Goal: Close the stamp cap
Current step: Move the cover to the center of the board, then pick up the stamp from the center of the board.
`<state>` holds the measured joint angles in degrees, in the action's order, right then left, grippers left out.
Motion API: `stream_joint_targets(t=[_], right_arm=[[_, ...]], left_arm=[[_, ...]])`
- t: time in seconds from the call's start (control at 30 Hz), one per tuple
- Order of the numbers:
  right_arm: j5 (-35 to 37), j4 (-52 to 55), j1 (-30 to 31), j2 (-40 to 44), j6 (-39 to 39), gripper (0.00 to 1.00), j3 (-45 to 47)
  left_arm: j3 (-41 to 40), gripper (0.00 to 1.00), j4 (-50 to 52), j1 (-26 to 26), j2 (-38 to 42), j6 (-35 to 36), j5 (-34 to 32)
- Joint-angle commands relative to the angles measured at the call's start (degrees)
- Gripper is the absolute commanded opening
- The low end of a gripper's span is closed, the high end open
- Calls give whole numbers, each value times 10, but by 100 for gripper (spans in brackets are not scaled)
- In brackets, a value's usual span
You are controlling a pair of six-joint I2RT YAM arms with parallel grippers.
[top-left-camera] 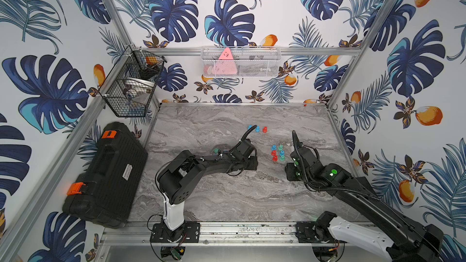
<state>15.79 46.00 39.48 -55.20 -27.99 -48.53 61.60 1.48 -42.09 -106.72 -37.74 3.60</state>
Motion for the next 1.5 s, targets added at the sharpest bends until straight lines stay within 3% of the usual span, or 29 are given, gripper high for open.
stream_joint_targets(t=[0.0, 0.33, 0.6, 0.9, 1.47], right_arm=[[8, -6, 1, 2, -6, 45, -1], [8, -6, 1, 2, -6, 45, 0], [10, -6, 1, -1, -7, 46, -1], [11, -6, 1, -5, -7, 46, -2], [15, -3, 1, -13, -10, 46, -4]], left_arm=[[9, 59, 13, -3, 14, 6, -4], [21, 60, 36, -7, 48, 14, -8], [7, 60, 73, -11, 120, 32, -18], [-58, 60, 130, -12, 244, 51, -41], [-140, 63, 320, -9, 499, 113, -156]])
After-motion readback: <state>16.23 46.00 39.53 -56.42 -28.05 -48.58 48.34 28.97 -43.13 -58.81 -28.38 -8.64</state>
